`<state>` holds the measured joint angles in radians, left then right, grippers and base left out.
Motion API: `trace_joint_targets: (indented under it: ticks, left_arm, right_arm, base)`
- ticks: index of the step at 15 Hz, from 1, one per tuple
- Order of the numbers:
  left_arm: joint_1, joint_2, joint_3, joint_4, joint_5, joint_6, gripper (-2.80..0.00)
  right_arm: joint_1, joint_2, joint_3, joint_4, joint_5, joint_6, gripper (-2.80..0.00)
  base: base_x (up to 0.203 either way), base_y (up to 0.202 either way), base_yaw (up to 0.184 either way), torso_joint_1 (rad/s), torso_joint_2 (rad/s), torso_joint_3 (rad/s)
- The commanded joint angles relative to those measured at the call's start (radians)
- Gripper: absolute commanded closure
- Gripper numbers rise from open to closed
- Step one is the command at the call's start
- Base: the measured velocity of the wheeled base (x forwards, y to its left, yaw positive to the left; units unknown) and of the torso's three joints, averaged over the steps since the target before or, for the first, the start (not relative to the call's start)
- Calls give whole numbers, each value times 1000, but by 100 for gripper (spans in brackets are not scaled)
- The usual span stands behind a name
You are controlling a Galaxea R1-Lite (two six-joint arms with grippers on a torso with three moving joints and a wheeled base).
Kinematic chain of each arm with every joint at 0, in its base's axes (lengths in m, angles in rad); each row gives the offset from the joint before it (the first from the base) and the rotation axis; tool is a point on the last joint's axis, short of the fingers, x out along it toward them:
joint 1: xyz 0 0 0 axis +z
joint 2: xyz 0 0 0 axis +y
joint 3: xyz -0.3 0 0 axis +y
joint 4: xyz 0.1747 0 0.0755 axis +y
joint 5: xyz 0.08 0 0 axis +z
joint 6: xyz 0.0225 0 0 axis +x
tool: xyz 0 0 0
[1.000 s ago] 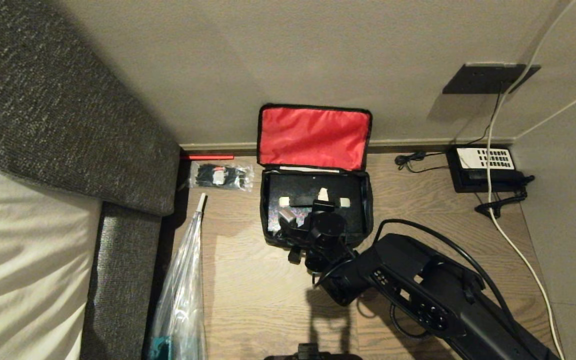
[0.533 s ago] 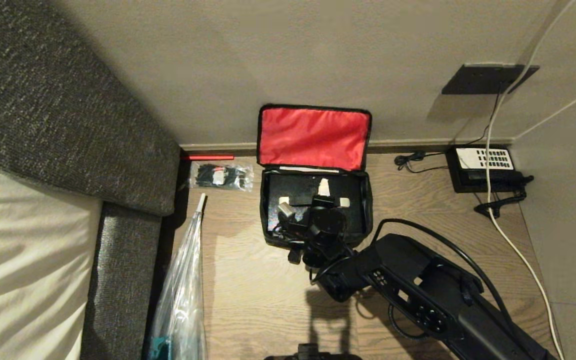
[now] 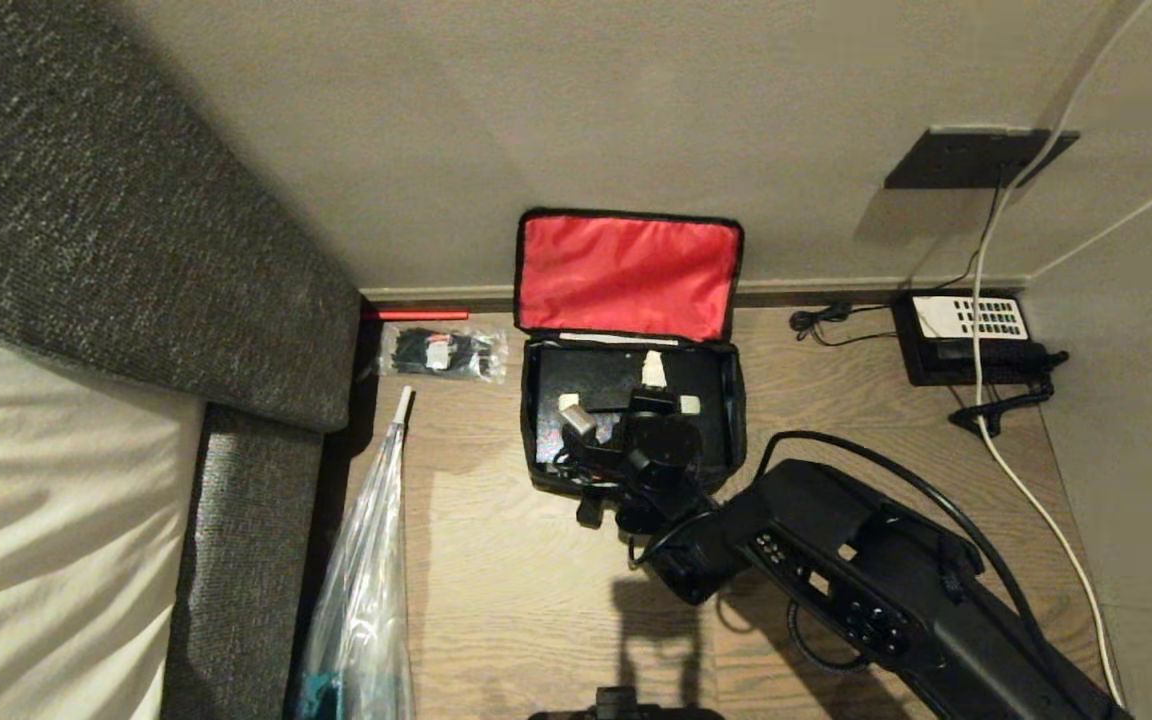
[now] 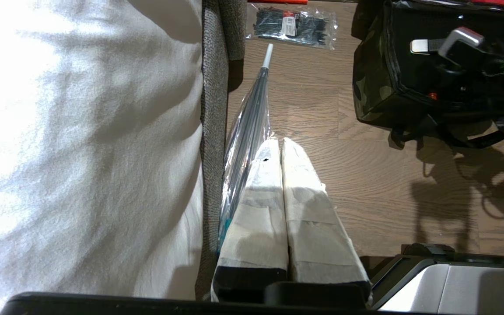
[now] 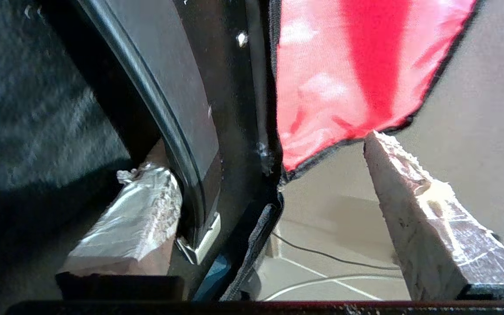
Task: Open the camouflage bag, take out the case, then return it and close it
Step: Lift the black box
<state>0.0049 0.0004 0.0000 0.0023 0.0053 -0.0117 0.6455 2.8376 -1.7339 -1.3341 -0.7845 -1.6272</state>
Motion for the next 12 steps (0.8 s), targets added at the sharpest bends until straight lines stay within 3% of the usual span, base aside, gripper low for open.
trace_joint_targets:
  ticks: [1,5,7,12]
  left_arm:
    - [1,-2,2,0,1,-1,0]
    - [0,-2,2,1,1,-1,0]
    - [1,-2,3,0,1,-1,0]
    - [0,-2,3,1,1,-1,0]
  right_arm:
    - [19,-90,108,-3,-12,14,-280]
    - [57,-235,240,-6,-14,39,-280]
    - [96,-307,350,-4,-19,88,-280]
    - [167,-461,520,-15,-124,123,-280]
  base:
    - [0,0,0,0,0,0]
    - [0,0,0,0,0,0]
    - [0,0,0,0,0,0]
    - [0,0,0,0,0,0]
